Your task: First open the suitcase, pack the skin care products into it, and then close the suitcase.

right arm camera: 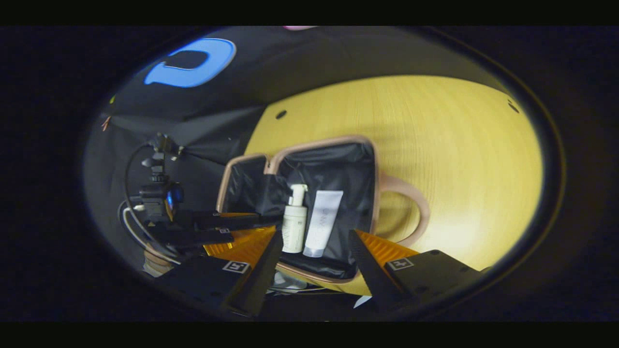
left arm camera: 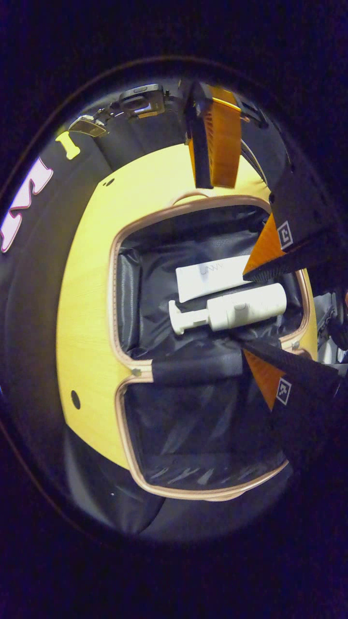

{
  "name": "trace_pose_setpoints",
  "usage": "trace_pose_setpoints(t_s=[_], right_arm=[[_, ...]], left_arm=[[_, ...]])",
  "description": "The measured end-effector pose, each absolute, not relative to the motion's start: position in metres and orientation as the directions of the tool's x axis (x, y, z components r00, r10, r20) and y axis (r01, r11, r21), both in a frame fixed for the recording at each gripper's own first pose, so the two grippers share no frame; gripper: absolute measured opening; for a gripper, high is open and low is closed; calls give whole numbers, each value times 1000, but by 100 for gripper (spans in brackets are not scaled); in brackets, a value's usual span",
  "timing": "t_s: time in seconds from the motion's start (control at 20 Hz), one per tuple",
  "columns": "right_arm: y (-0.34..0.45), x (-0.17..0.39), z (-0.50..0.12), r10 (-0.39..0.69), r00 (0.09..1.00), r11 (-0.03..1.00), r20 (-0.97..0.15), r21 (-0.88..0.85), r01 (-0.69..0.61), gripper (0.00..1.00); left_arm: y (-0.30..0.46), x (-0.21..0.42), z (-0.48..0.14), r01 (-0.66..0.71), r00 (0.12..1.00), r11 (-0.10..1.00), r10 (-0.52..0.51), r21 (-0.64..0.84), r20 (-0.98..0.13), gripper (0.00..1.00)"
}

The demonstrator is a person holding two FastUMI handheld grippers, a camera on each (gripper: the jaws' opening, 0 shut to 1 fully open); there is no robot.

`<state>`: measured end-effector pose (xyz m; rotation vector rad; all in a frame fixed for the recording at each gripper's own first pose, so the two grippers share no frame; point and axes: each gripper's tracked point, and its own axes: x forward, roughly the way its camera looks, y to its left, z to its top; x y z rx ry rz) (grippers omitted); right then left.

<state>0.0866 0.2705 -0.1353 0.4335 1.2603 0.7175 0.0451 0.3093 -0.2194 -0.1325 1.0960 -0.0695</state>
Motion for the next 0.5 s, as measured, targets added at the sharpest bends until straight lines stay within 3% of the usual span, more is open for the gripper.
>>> trace_pose_setpoints(t_s=[0.05, 0.15, 0.2, 0.25, 0.3, 0.35, 0.5], right_arm=[[259, 89, -131, 686, 200, 723, -699, 625, -295, 89], [218, 114, -119, 625, 393, 779, -675, 505, -373, 92], [193, 127, -110, 581, 496, 813, -645, 433, -389, 78], [155, 141, -90, 517, 621, 856, -589, 339, -391, 92], [126, 149, -75, 462, 694, 887, -552, 275, -372, 78], [103, 154, -65, 414, 747, 910, -520, 221, -350, 92], [31, 170, -27, 275, 854, 962, -442, 133, -241, 92]], left_arm=[[323, 46, -211, -27, 507, 989, -110, -143, -855, 81], [366, 49, -194, -117, 589, 979, -66, -166, -806, 81], [395, 46, -187, -181, 612, 967, -30, -177, -790, 81], [434, 41, -181, -263, 632, 949, 31, -176, -774, 81], [477, 31, -181, -336, 637, 928, 99, -160, -765, 82], [506, 22, -182, -384, 626, 912, 145, -142, -766, 83], [590, 2, -208, -525, 542, 847, 261, -79, -798, 83]])
